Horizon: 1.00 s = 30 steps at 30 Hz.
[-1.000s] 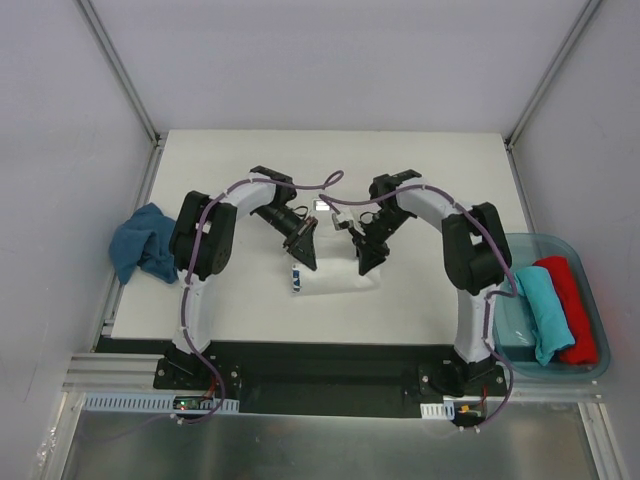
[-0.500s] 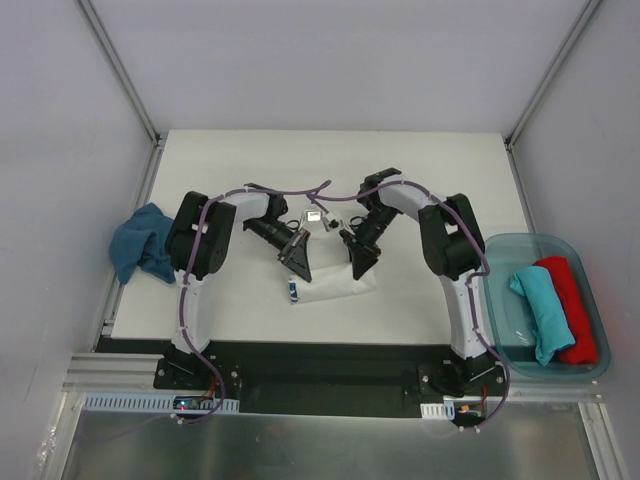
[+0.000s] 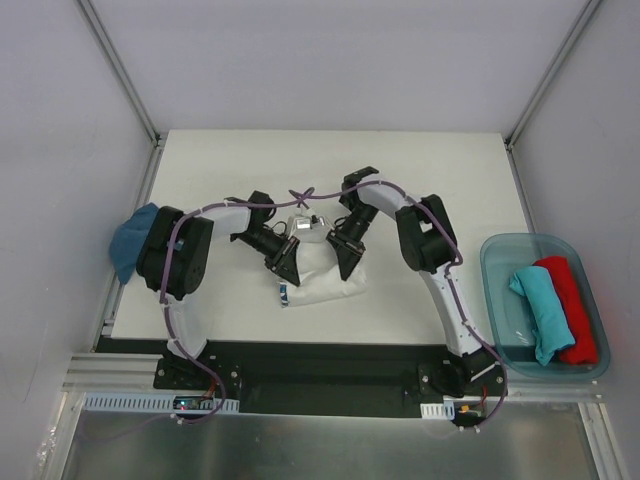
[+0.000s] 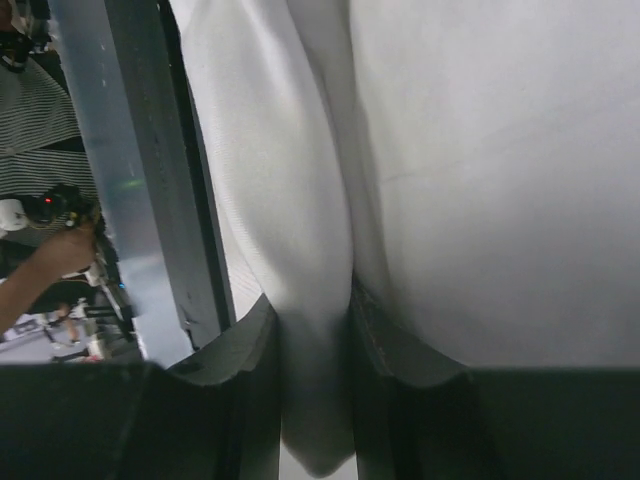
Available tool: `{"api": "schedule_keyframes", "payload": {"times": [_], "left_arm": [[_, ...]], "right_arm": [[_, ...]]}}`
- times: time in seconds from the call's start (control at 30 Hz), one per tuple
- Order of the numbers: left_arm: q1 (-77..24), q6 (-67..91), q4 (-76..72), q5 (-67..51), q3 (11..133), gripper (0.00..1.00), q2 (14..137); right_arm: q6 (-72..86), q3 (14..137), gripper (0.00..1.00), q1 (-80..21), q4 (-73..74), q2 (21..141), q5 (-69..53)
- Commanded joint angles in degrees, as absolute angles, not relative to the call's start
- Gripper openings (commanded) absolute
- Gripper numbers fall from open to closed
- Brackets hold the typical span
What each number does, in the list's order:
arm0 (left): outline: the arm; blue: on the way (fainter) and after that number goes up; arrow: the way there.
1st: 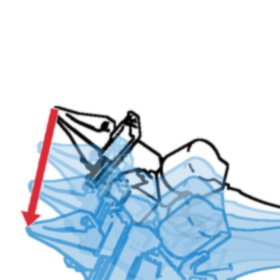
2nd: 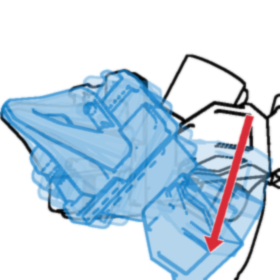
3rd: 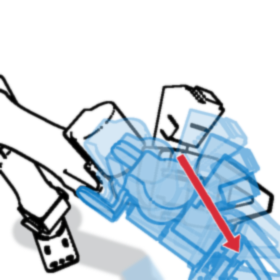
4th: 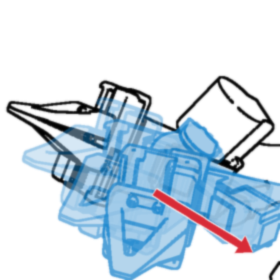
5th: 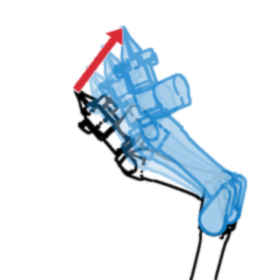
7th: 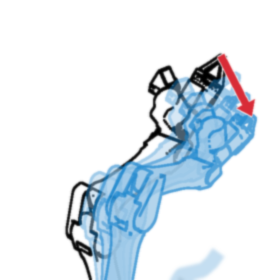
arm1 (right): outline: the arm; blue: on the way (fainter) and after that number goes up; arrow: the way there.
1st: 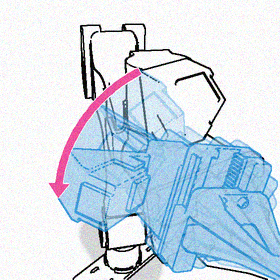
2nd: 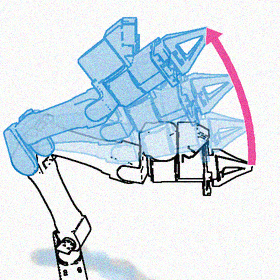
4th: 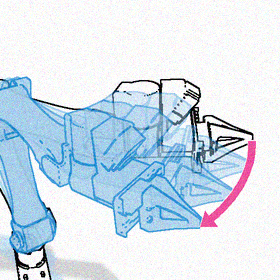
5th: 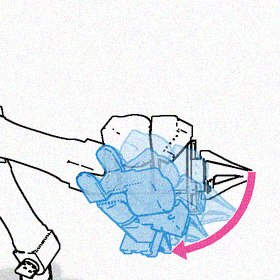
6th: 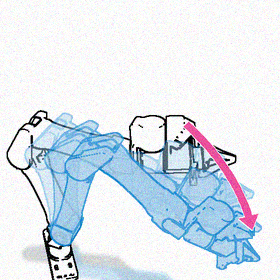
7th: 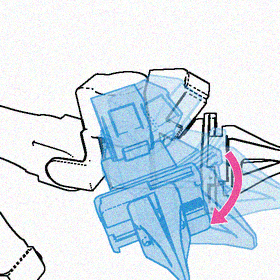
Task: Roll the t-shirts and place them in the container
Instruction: Roll the T-shirt to the center of the board.
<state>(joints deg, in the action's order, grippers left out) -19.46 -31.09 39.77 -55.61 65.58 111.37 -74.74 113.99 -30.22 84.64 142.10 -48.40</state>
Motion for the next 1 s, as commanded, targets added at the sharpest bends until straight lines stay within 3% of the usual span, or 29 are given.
{"api": "schedule_keyframes", "payload": {"times": [0.0, 0.17, 0.3, 0.37, 0.47, 0.6, 0.73, 0.97], "left_arm": [[-17.76, -27.17, 38.77, -35.86, 59.24, 0.20, 104.53], [-15.12, -26.45, 36.39, -32.79, 56.08, 0.29, 92.22], [-15.90, -28.82, 35.42, -32.61, 55.89, 0.35, 74.67], [-17.83, -30.83, 35.07, -31.30, 57.73, 0.50, 70.07], [-25.90, -36.08, 35.24, -26.29, 58.71, 0.61, 64.61], [-37.42, -48.41, 30.78, -19.53, 49.60, 0.63, 59.26], [-44.45, -53.08, 14.90, -16.10, 37.21, 0.67, 57.39], [-48.07, -53.70, 8.27, -16.26, 34.37, 0.66, 63.18]], "right_arm": [[-67.42, 117.32, 0.19, -30.49, 95.10, 149.32, -30.33], [-59.87, 121.28, 0.20, -31.38, 95.10, 153.27, -26.29], [-59.41, 121.20, 0.20, -33.48, 95.01, 154.51, -22.07], [-59.07, 120.85, 0.20, -33.92, 95.01, 154.86, -21.01], [-58.71, 120.32, 0.18, -35.15, 94.92, 155.56, -18.81], [-58.71, 120.15, 0.15, -35.68, 95.10, 155.66, -17.93], [-59.06, 119.97, 0.13, -35.51, 94.92, 155.48, -18.19], [-59.24, 119.88, 0.13, -35.33, 95.01, 155.21, -18.63]]}}
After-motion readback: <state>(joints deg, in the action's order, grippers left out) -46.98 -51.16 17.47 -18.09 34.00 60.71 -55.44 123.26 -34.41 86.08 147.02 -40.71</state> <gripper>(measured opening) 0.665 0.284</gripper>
